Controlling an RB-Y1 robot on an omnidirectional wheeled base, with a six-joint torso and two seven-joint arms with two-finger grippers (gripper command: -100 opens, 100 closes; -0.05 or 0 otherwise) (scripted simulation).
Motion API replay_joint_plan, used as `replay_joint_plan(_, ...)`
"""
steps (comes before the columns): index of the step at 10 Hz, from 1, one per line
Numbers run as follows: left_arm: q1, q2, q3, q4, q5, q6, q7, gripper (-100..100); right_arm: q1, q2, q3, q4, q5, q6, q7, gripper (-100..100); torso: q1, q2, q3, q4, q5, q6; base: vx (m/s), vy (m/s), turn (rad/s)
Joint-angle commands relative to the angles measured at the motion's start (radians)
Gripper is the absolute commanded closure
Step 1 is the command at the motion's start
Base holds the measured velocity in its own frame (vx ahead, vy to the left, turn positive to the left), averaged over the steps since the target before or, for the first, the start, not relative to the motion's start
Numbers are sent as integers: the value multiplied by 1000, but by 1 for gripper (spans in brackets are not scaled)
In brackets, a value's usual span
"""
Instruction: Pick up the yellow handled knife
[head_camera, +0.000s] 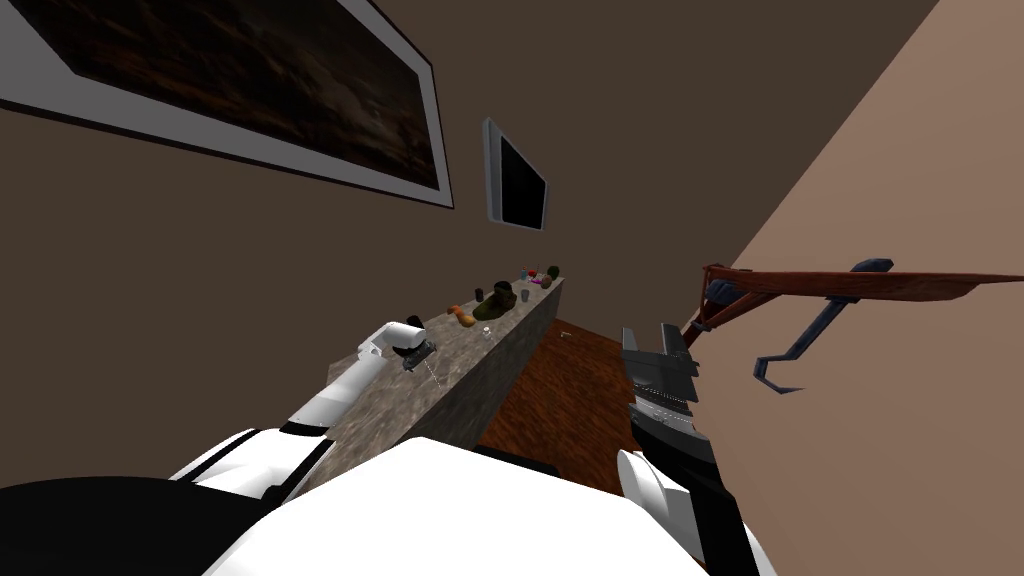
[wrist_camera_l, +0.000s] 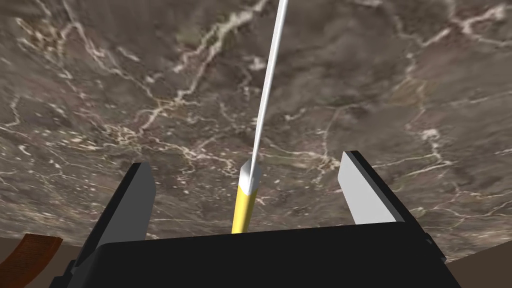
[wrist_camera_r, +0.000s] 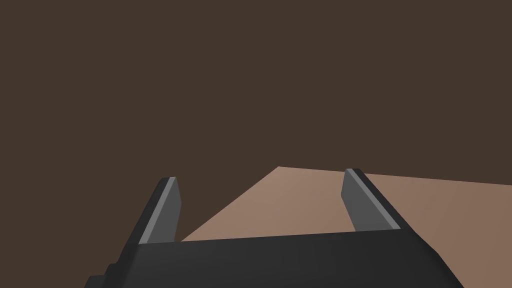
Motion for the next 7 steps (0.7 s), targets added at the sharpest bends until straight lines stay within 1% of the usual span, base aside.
replay_joint_plan(1, 0, 0, 0, 0, 0, 0, 0, 0, 0, 0, 0, 0, 0, 0, 0, 0, 0, 0, 0, 0, 0, 0, 0, 0, 0)
replay_joint_plan(2, -3, 0, 3, 31, -4, -20, -1, -100, 0, 0, 0, 0, 0, 0, 0, 0, -1, 0, 0, 0, 0, 0, -22, 3, -104)
replay_joint_plan(4, -6, 0, 6, 61, -7, -39, -3, -100, 0, 0, 0, 0, 0, 0, 0, 0, -1, 3, 2, 1, 0, 0, -38, 7, -114)
replay_joint_plan(7, -13, -1, 14, 138, -16, -87, -6, -100, 0, 0, 0, 0, 0, 0, 0, 0, 0, 4, 2, 1, 0, 0, -43, 8, -126)
